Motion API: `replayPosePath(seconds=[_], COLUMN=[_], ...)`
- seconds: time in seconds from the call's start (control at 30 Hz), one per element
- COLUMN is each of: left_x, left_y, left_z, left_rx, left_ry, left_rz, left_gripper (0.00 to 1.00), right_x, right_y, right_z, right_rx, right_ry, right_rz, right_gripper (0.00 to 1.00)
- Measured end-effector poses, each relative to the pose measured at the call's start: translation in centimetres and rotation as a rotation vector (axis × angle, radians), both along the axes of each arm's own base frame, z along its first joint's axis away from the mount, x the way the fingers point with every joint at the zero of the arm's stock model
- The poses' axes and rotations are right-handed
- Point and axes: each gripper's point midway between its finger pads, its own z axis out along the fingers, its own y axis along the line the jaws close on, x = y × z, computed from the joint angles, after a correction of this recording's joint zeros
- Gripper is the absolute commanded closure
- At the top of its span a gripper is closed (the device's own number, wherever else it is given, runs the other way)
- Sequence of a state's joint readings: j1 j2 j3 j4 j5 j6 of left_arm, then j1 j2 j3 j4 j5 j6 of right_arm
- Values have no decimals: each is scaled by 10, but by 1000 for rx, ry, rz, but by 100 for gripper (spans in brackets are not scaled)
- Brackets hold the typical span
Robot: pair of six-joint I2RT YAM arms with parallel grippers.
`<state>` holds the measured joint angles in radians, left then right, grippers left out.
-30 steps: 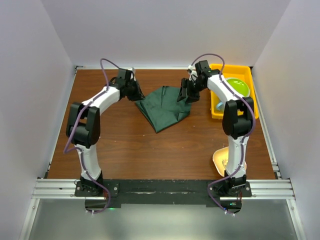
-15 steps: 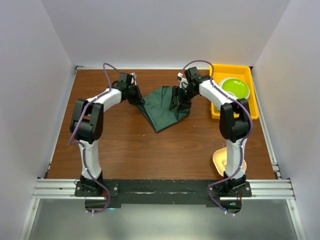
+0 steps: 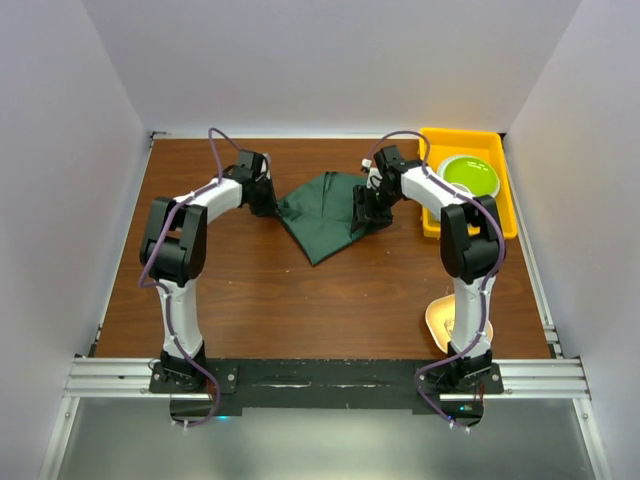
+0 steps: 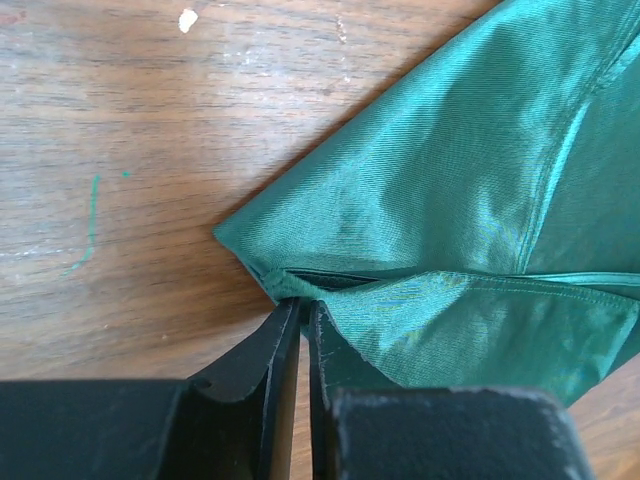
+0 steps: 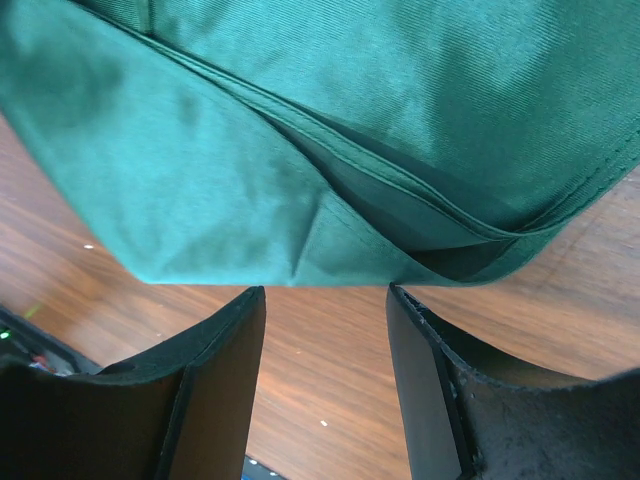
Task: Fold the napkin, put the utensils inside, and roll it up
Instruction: Fold the napkin, then roll the napkin with the utensil
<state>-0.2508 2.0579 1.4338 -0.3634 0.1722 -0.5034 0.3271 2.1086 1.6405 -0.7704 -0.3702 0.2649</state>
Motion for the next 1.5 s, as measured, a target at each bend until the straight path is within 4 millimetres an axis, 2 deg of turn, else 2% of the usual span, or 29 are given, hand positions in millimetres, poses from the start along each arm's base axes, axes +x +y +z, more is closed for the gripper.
replayPosePath(seconds=[0.17,0.27,0.4,0.47,0.57,0.63,0.67,0.7,0.73,0.8,0.83,0.9,0.97,1.1,1.17,1.5], left_x=[-3,0,-2,-5,-14,-29,-36,-45,-52,-64,-72,-84,-97,-111,-114,-125], left_y=[2,2,6,9,15,23,26,31,36,47,56,72,92,121,127,123], left_z=[0,9,36,59,101,125,132,130,140,140,135,125,113,100,97,86], left_rx=[17,20,27,29,19,10,5,9,4,8,17,39,64,84,86,58], left_ry=[13,5,-24,-59,-140,-186,-200,-194,-212,-212,-204,-180,-149,-105,-95,-62], left_rz=[-11,-9,1,10,33,57,65,75,88,120,144,183,235,315,332,317], left_gripper=[76,70,60,58,57,57,58,58,57,57,57,57,57,59,59,59], right_x=[2,5,22,23,16,5,0,-5,-11,-19,-23,-20,-13,-9,-6,-3], right_y=[-4,-6,-5,-1,20,47,59,72,86,108,121,140,156,164,166,171], right_z=[-9,-5,14,26,47,61,64,66,68,67,67,64,57,38,33,21], right_rx=[-28,-56,-115,-166,-239,-272,-280,-293,-307,-333,-349,-369,-392,-427,-433,-438], right_ry=[-1,-16,-99,-158,-270,-356,-383,-416,-447,-496,-520,-556,-586,-583,-581,-579], right_rz=[4,8,4,14,68,134,163,198,235,298,333,370,398,435,446,495], right_gripper=[40,30,9,5,2,2,3,4,5,12,20,29,31,32,32,28])
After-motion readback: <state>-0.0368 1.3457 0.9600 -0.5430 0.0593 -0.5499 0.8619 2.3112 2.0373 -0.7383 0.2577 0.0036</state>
